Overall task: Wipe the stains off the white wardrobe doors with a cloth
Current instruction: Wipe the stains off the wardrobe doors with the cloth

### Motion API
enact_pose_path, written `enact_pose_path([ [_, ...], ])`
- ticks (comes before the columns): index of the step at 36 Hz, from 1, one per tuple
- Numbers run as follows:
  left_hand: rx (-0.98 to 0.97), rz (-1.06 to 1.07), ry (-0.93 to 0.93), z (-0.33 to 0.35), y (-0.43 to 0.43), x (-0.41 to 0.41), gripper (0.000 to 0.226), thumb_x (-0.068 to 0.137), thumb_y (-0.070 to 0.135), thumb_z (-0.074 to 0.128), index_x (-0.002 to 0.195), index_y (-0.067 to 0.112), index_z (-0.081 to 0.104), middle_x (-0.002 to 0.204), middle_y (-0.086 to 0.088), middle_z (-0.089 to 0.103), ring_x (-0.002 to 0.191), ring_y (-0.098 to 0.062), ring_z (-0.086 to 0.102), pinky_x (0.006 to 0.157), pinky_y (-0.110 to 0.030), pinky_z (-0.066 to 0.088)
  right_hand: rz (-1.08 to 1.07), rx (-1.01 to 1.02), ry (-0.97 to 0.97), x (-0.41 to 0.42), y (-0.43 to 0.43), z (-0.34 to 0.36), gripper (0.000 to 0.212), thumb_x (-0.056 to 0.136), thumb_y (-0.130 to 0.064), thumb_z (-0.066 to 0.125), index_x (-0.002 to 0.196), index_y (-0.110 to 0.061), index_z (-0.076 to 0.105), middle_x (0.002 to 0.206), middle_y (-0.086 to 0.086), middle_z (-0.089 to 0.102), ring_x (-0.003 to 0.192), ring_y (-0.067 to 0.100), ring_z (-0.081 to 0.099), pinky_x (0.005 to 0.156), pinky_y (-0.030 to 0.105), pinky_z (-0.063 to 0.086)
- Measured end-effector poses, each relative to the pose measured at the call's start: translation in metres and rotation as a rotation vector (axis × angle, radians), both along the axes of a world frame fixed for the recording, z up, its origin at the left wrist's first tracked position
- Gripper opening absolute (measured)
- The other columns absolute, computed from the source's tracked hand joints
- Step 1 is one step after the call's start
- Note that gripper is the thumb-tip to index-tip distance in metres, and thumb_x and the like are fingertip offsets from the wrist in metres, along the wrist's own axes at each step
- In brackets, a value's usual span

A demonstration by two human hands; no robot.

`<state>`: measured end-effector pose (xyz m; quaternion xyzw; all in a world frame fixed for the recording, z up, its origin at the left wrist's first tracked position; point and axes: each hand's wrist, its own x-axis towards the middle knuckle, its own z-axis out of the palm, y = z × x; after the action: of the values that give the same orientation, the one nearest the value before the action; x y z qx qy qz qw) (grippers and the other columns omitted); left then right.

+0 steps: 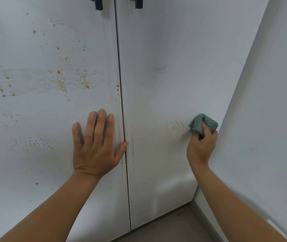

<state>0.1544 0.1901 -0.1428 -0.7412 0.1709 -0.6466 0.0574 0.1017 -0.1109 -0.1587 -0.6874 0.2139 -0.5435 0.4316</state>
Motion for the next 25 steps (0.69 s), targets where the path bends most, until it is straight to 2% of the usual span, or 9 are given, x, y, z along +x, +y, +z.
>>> enact_pose_path([
  [6,0.0,0.006,0.001,-0.001,0.0,0.0,0.093,0.093,0.065,0.057,0.156,-0.001,0.038,0.163,-0.022,0.031,0.157,-0.035,0.02,0.124,-0.06,0.014,0.174,-0.413,0.105,-0.016,0.012,-0.049,0.046,0.079,0.021,0.065,0.118,-0.003,0.073,0.119,0.015,0.056,0.108,0.025,0.057,0.091,0.042,0.056],
  [8,-0.001,0.003,0.003,-0.001,-0.001,0.0,0.093,0.093,0.065,0.057,0.156,-0.001,0.038,0.164,-0.022,0.03,0.157,-0.035,0.02,0.124,-0.06,0.014,0.185,-0.414,0.115,-0.02,0.002,-0.047,0.047,0.076,0.022,0.066,0.114,-0.004,0.074,0.115,0.014,0.059,0.104,0.024,0.059,0.088,0.037,0.056],
  [11,0.002,0.007,-0.002,-0.001,-0.001,0.0,0.093,0.093,0.065,0.057,0.156,-0.001,0.038,0.163,-0.023,0.031,0.157,-0.035,0.019,0.124,-0.06,0.014,0.079,-0.159,0.028,-0.015,-0.01,-0.026,0.039,0.086,0.011,0.064,0.121,-0.006,0.071,0.115,0.014,0.061,0.099,0.022,0.06,0.078,0.01,0.046],
  [13,0.005,0.01,-0.005,-0.001,-0.001,0.0,0.094,0.093,0.065,0.057,0.156,-0.001,0.038,0.163,-0.023,0.03,0.157,-0.036,0.019,0.124,-0.06,0.013,0.04,0.029,-0.051,-0.006,-0.014,-0.009,0.039,0.092,0.003,0.058,0.129,-0.008,0.067,0.123,0.012,0.059,0.106,0.018,0.058,0.082,0.006,0.045],
  [15,0.003,0.009,-0.005,-0.001,-0.001,0.0,0.094,0.092,0.065,0.058,0.156,-0.001,0.038,0.164,-0.023,0.03,0.157,-0.036,0.019,0.124,-0.06,0.013,0.022,0.104,-0.075,0.002,-0.011,-0.001,0.04,0.095,0.001,0.055,0.134,-0.008,0.063,0.126,0.007,0.054,0.114,0.016,0.055,0.09,0.006,0.043],
  [17,0.003,0.01,-0.012,-0.001,-0.001,0.0,0.094,0.092,0.065,0.058,0.156,-0.001,0.038,0.164,-0.023,0.03,0.157,-0.035,0.019,0.124,-0.06,0.013,-0.005,0.084,-0.07,0.005,0.003,-0.002,0.043,0.095,0.005,0.054,0.135,-0.007,0.062,0.123,0.002,0.048,0.114,0.014,0.052,0.095,0.012,0.044],
  [19,0.001,0.004,-0.014,0.0,-0.001,-0.001,0.094,0.092,0.065,0.058,0.156,-0.001,0.038,0.164,-0.022,0.03,0.157,-0.035,0.019,0.124,-0.06,0.013,0.012,-0.062,-0.048,0.002,0.016,-0.014,0.043,0.092,0.009,0.056,0.132,-0.007,0.064,0.122,0.002,0.047,0.109,0.013,0.052,0.092,0.023,0.049],
  [22,-0.002,0.007,-0.016,0.0,-0.002,-0.001,0.094,0.092,0.065,0.058,0.156,0.0,0.038,0.163,-0.022,0.031,0.156,-0.035,0.021,0.125,-0.059,0.014,0.102,-0.334,-0.006,-0.006,0.022,-0.039,0.045,0.085,0.018,0.061,0.125,-0.002,0.068,0.119,0.009,0.052,0.106,0.012,0.052,0.093,0.015,0.048],
  [25,0.0,0.006,-0.014,-0.001,-0.002,-0.001,0.094,0.091,0.065,0.058,0.156,0.0,0.039,0.163,-0.021,0.032,0.155,-0.035,0.023,0.125,-0.059,0.014,0.106,-0.353,0.025,-0.012,0.015,-0.044,0.044,0.082,0.021,0.063,0.121,0.001,0.069,0.118,0.018,0.057,0.108,0.018,0.055,0.097,0.013,0.047],
])
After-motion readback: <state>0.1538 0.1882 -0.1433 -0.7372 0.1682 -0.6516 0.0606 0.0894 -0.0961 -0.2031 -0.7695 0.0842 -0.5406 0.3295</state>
